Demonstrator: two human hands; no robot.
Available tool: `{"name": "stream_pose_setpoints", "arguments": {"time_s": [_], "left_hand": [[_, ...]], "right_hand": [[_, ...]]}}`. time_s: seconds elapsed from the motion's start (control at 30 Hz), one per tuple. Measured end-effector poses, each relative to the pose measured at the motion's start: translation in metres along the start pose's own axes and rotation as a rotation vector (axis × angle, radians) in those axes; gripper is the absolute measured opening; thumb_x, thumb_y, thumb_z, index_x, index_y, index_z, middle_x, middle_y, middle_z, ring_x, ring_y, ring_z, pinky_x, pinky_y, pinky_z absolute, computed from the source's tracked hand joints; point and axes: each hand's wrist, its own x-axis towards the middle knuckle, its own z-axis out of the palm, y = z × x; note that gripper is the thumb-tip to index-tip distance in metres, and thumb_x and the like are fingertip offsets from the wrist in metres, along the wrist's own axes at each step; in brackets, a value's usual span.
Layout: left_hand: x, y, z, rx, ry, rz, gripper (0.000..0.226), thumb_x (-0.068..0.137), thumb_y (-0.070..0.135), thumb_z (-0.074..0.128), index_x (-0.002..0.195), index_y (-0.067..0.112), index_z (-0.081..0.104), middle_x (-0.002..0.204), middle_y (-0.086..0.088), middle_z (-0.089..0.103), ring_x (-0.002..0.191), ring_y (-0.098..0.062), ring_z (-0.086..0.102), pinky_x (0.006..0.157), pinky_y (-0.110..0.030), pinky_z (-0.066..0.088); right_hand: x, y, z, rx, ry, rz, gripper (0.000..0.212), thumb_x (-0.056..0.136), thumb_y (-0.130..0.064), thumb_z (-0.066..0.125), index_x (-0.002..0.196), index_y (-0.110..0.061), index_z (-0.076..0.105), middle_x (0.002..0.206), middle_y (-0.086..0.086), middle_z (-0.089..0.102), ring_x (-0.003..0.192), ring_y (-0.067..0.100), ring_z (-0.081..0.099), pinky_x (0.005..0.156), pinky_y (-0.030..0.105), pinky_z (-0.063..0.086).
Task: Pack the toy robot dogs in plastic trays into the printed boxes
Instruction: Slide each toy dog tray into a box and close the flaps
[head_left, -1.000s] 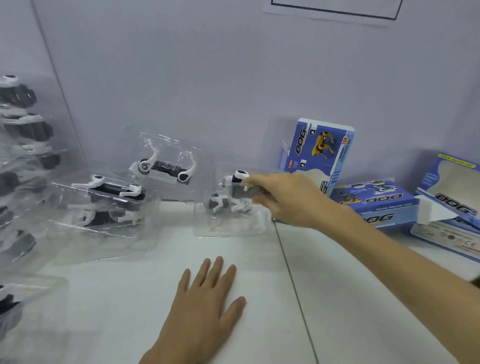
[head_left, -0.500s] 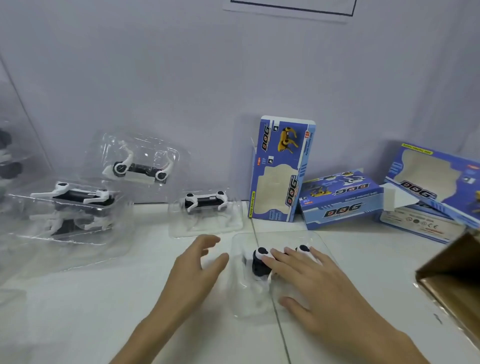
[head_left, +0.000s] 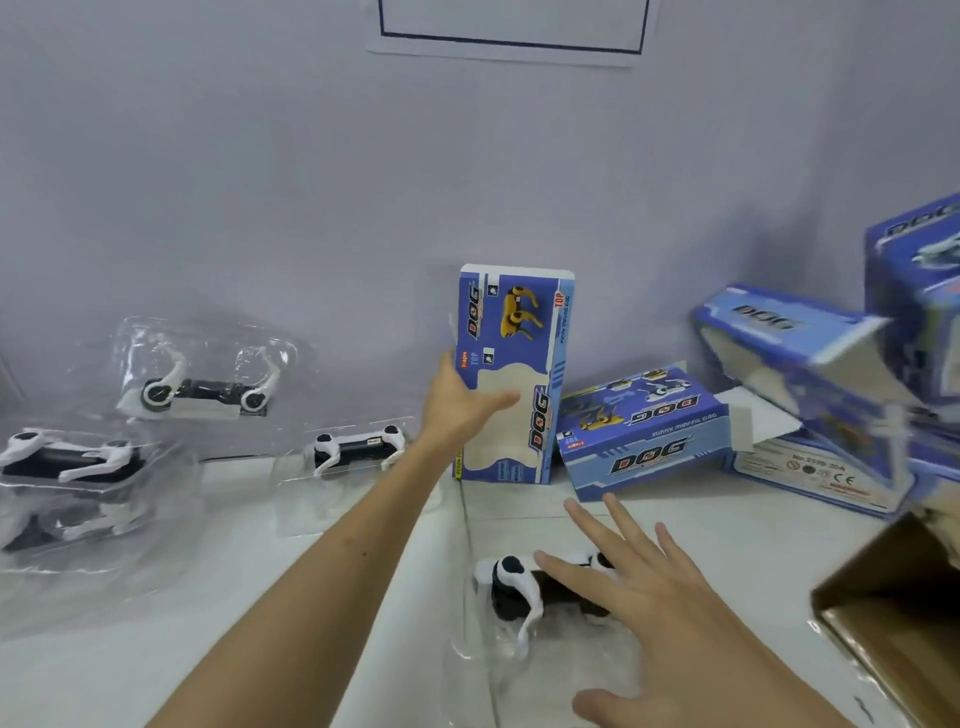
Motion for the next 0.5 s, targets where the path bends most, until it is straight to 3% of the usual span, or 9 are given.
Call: {"name": "stream_pose_setpoints", "arguments": {"time_s": [0.07,0.2,0.27,0.37,0.43,0.5], "left_hand": [[0.003,-0.004,0.005,-0.012,0.023,0.024,0.065,0.071,0.029,0.092,0.119,0.032,0.048,0.107,0.014,0.065,0.116,-0.021,0.061,0.101,-0.048,0.051],[-0.005,0.012,0.001,0.110,0.123,0.121,0.076,0.067,0.058,0.086,0.131,0.030,0.056,0.116,0.003,0.068,0.121,-0.026,0.056,0.103,-0.052,0.047],[-0.015,0.032,-0.006,0.158,0.217,0.207,0.088,0.063,0.072,0.075,0.138,0.032,0.053,0.121,0.000,0.065,0.121,-0.024,0.053,0.105,-0.049,0.045],[-0.035,0.071,-0.025,-0.050,0.126,0.296,0.093,0.063,0.069,0.077,0.143,0.032,0.050,0.132,-0.001,0.059,0.123,-0.017,0.056,0.105,-0.044,0.048],[-0.051,0.090,-0.044,-0.141,0.052,0.353,0.077,0.062,0.067,0.077,0.130,0.036,0.058,0.126,0.001,0.064,0.113,-0.013,0.064,0.095,-0.035,0.055],[-0.072,0.100,-0.068,-0.236,0.000,0.364,0.053,0.065,0.068,0.073,0.109,0.039,0.065,0.104,0.010,0.075,0.094,-0.006,0.071,0.074,-0.023,0.058]], "right_hand": [[-0.003,0.012,0.001,0.072,-0.054,0.029,0.078,0.075,-0.071,0.059,0.120,-0.087,-0.003,0.142,-0.038,-0.042,0.134,-0.002,-0.046,0.118,0.037,-0.011],[-0.007,0.018,0.008,0.186,0.010,0.027,0.079,0.071,-0.074,0.058,0.132,-0.082,0.008,0.145,-0.048,-0.027,0.137,-0.015,-0.033,0.117,0.035,0.022],[-0.007,0.017,0.009,0.184,0.044,0.003,0.071,0.077,-0.072,0.058,0.132,-0.081,0.014,0.146,-0.051,-0.019,0.138,-0.014,-0.030,0.115,0.031,0.025],[-0.005,0.015,0.009,0.196,0.069,-0.003,0.051,0.086,-0.064,0.058,0.130,-0.076,0.035,0.143,-0.055,0.000,0.143,-0.013,-0.016,0.114,0.023,0.024],[-0.006,0.014,0.009,0.186,0.082,-0.002,0.042,0.090,-0.060,0.057,0.127,-0.074,0.043,0.141,-0.054,0.007,0.148,-0.009,-0.002,0.114,0.020,0.023],[-0.007,0.013,0.008,0.198,0.098,0.017,0.037,0.091,-0.057,0.058,0.122,-0.074,0.047,0.146,-0.049,0.014,0.148,-0.006,0.005,0.115,0.020,0.025]]}}
